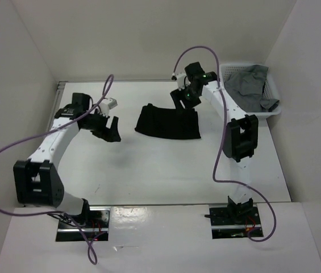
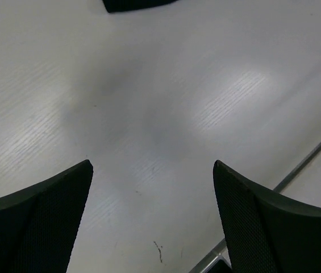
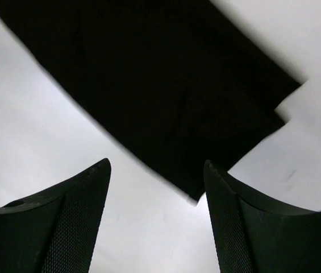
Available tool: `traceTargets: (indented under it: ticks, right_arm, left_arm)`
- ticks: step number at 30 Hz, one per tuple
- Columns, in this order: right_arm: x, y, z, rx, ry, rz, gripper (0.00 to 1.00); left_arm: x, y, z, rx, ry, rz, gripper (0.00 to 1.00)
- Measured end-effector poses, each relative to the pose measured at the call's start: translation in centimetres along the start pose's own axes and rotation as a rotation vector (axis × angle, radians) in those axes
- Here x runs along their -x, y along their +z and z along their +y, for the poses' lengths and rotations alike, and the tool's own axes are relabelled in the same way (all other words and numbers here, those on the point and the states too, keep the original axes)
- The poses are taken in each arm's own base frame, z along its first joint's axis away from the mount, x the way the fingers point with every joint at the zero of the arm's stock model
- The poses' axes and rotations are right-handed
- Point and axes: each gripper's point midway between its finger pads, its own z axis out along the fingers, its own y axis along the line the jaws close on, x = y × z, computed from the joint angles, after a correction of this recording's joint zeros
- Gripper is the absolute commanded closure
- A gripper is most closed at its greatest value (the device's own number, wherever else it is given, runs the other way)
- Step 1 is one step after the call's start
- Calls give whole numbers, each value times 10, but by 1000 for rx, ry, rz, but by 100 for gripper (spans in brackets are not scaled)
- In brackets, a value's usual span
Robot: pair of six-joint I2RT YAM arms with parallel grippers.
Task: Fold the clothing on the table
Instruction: Fold the skirt
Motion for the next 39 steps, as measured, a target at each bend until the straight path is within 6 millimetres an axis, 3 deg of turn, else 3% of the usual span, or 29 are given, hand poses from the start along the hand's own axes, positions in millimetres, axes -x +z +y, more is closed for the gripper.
traceTargets:
  ticks: [2, 6, 9, 13, 19, 24, 29, 39]
  right_arm:
    - [-34, 4, 12, -13, -1, 58, 27]
    - [-67, 0, 37, -25, -35, 70, 27]
    - [-74, -10, 43, -45, -52, 39, 27]
    - [-74, -23, 34, -96, -53, -17, 26]
    - [-83, -23, 17, -137, -28, -24, 26]
    - [-99, -20, 6, -146, 2, 8, 26]
    - [-96, -30, -3, -160, 17, -20, 26]
    - [-93, -35, -10, -156, 35, -45, 26]
  left_arm:
    - [-2, 26, -4, -49, -18, 68, 11]
    - [-4, 63, -10, -111, -41, 138, 19]
    - [1, 81, -13, -140, -65, 136, 28]
    - [19, 98, -14, -159, -75, 85, 42]
    - [38, 136, -12, -187, -63, 51, 43]
    - [22, 168, -12, -208, -77, 98, 43]
    - [18, 179, -9, -207, -98, 112, 43]
    - [43, 174, 4, -122, -42, 44, 34]
